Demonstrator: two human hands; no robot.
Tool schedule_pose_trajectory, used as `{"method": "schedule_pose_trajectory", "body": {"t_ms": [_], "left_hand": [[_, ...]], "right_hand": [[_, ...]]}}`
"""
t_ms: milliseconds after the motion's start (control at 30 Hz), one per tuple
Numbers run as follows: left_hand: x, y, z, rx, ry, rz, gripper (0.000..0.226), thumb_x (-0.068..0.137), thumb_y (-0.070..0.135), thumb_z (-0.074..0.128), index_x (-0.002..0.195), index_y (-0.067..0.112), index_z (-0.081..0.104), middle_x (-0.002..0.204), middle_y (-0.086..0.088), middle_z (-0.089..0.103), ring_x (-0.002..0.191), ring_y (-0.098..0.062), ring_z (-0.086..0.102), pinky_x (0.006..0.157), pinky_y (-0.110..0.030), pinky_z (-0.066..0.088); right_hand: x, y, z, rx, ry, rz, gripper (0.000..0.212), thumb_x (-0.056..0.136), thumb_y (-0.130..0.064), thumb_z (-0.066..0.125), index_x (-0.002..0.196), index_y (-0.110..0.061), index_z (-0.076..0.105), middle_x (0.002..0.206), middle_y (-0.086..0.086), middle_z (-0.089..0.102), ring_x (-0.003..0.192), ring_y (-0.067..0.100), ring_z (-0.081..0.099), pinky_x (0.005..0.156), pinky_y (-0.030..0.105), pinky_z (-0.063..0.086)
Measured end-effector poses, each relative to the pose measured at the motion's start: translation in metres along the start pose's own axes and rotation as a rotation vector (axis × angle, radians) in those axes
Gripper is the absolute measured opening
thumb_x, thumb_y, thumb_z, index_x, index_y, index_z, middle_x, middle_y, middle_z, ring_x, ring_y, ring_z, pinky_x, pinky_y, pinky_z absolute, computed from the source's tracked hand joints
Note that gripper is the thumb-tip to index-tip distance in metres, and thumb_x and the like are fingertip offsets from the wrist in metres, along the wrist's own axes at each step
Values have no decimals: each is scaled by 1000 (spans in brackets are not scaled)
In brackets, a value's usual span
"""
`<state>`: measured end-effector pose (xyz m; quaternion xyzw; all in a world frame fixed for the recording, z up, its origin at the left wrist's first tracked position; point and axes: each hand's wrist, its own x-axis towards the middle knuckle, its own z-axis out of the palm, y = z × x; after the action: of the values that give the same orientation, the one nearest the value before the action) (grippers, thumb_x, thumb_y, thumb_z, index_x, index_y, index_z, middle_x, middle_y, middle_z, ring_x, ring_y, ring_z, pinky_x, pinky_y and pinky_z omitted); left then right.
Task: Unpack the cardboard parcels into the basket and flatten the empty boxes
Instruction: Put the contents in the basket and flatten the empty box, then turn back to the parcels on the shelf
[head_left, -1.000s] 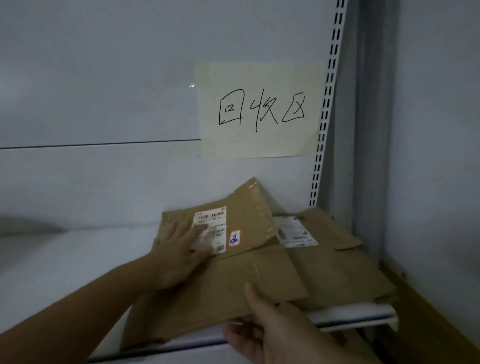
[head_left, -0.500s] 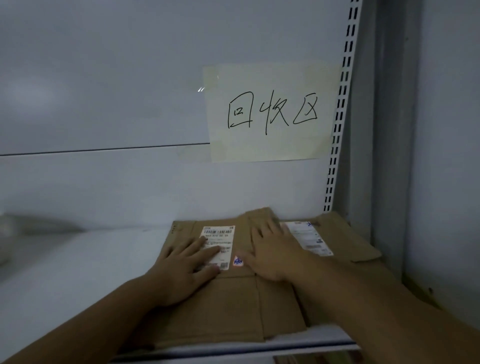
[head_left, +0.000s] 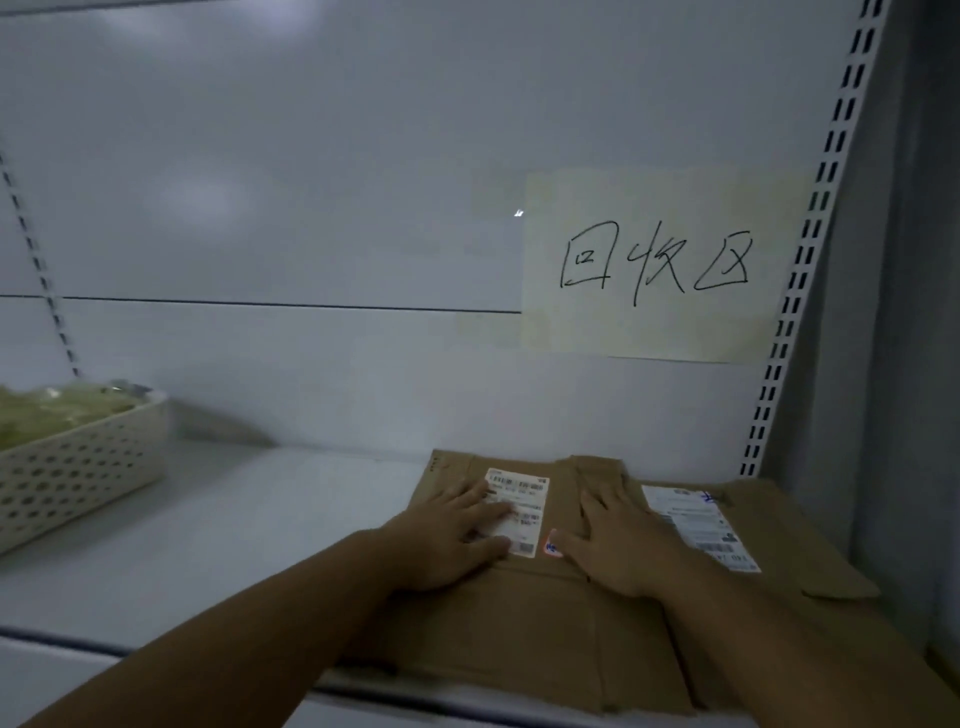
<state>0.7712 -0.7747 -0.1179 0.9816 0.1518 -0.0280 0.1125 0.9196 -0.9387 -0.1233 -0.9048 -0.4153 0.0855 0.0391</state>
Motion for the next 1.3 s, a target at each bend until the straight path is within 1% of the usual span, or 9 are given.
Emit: {"method": "schedule_pose_trajectory", "body": {"t_ms": [100,233,333,400,500,633,733,967,1300], "left_hand": [[-12,-10,-16,17,-2,10,56,95,55,31,146,35,21,159,2,8,145,-20,6,116,-45,13],[-74,-55,-58,111,165,-27,57,96,47,36,146,22,25,158,-6,13,145,-21,5,115,-41,9],[-155,-120,-102,162,401,-65,50,97,44,36,141,21,37,155,-1,25,145,-15,8,115,-33,9],[-212,-166,-129,164,555,-140,42,97,41,38,135,23,46,150,4,37,143,-10,16,112,-32,18],[-298,-228,-162,190,654,-313,41,97,42,38,133,23,47,149,4,38,143,-10,17,110,-36,25],[-401,-305,-182,300,563,-567,52,97,47,33,142,21,35,155,-4,23,145,-18,8,114,-41,16],[-468,-352,-172,323,453,-716,57,96,52,29,145,22,29,157,-6,16,146,-20,4,116,-44,11],[-557,-445,-148,243,331,-1005,60,95,56,25,147,26,22,159,-4,7,146,-20,-2,115,-49,3],[-617,-583,-175,254,338,-1222,60,94,57,25,147,28,21,159,-4,6,145,-21,-3,115,-51,2]], "right_hand": [[-2,-11,-16,-54,-127,12,83,90,-64,28,149,-15,-1,158,13,-6,145,30,-5,117,50,5],[-12,-49,-37,-269,79,77,59,78,-49,57,131,-29,42,139,3,45,123,25,44,105,49,33],[-19,-122,-41,-440,75,118,64,88,-50,43,145,-28,22,154,12,15,141,33,13,111,55,13],[-25,-197,-43,-362,109,-92,65,93,-48,35,148,-22,11,157,14,-2,144,31,-4,115,53,4],[-44,-332,-48,-301,287,-473,63,96,-46,34,148,-20,12,158,10,-2,145,24,-5,116,45,1],[-88,-508,-49,-151,456,-902,58,95,-46,33,145,-17,25,156,11,14,144,24,9,116,42,9],[-110,-599,-30,-117,410,-1058,58,95,-44,38,145,-19,24,157,10,13,144,24,6,116,41,7],[-101,-716,32,-278,169,-1090,67,95,-52,31,149,-18,10,158,11,-2,145,30,-4,117,43,0],[-29,-880,60,-190,176,-1303,66,94,-53,35,148,-22,14,158,11,4,145,27,0,116,47,2]]}}
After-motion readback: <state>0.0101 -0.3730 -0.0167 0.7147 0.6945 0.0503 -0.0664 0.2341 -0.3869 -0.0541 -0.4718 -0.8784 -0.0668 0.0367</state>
